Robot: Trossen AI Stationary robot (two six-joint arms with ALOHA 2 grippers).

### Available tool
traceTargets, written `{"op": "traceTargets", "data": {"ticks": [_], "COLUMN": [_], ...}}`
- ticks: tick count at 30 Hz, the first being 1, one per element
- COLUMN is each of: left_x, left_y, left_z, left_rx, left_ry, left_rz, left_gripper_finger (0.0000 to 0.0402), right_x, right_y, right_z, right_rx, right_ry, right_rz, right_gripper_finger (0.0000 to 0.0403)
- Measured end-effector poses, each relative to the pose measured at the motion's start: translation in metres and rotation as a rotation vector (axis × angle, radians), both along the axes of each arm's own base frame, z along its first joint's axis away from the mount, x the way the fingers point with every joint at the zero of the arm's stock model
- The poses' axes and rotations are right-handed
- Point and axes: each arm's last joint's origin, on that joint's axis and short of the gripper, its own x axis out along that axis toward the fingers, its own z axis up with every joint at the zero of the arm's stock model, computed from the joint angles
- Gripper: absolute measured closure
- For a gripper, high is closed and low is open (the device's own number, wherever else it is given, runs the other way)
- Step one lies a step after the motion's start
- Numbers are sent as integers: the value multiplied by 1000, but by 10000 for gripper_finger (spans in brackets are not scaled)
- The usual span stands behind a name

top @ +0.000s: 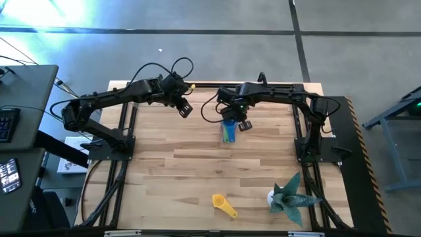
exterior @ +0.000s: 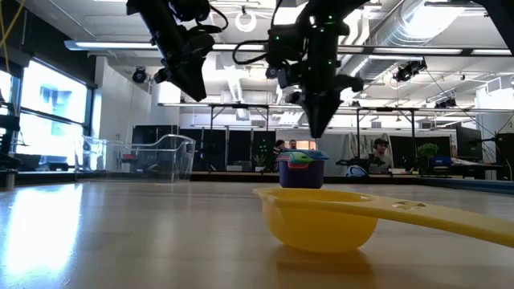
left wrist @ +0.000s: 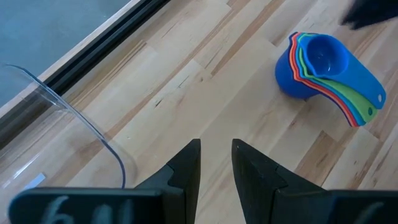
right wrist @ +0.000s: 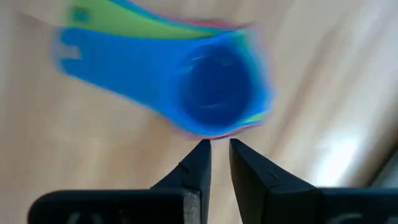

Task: Nest measuring cups in basket
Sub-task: Stack the blue measuring cup on top of the green measuring cup on the table, then stack the yellow measuring cup on top of the blue measuring cup on the table

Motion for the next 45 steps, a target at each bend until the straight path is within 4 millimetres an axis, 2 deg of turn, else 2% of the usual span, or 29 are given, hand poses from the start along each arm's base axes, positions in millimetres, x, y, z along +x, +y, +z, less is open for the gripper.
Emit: {"op": "traceTargets", "data": {"ticks": [7,15,25,29,36,40,45], "left_x": [0,0,0,0,0,0,0], "left_y": [0,0,0,0,0,0,0], "left_z": [0,0,0,0,0,0,0], "left_rx": [4,68,124,140,161,171,177], "left_ry": [3,46,83,93,107,114,122], "left_rz": [-13,-121,-215,-242,-277,-294,-308], "left_gripper_finger": [322,322,322,322,322,322,322], "right_x": [-9,-6,-8,-6,5,4,5], "right_y": [13,30,35,38,49,52,53], "right_z": [-5,-17,-40,-44,-43,-43,-40], "right_rx": [252,276,277,325,403,364,395], "right_ry": [74,91,89,81,13,17,42], "right_rz": [-380,-679,-1055,-1112,-1101,-1159,-1233], "right_gripper_finger": [352,352,352,352,352,352,352]}}
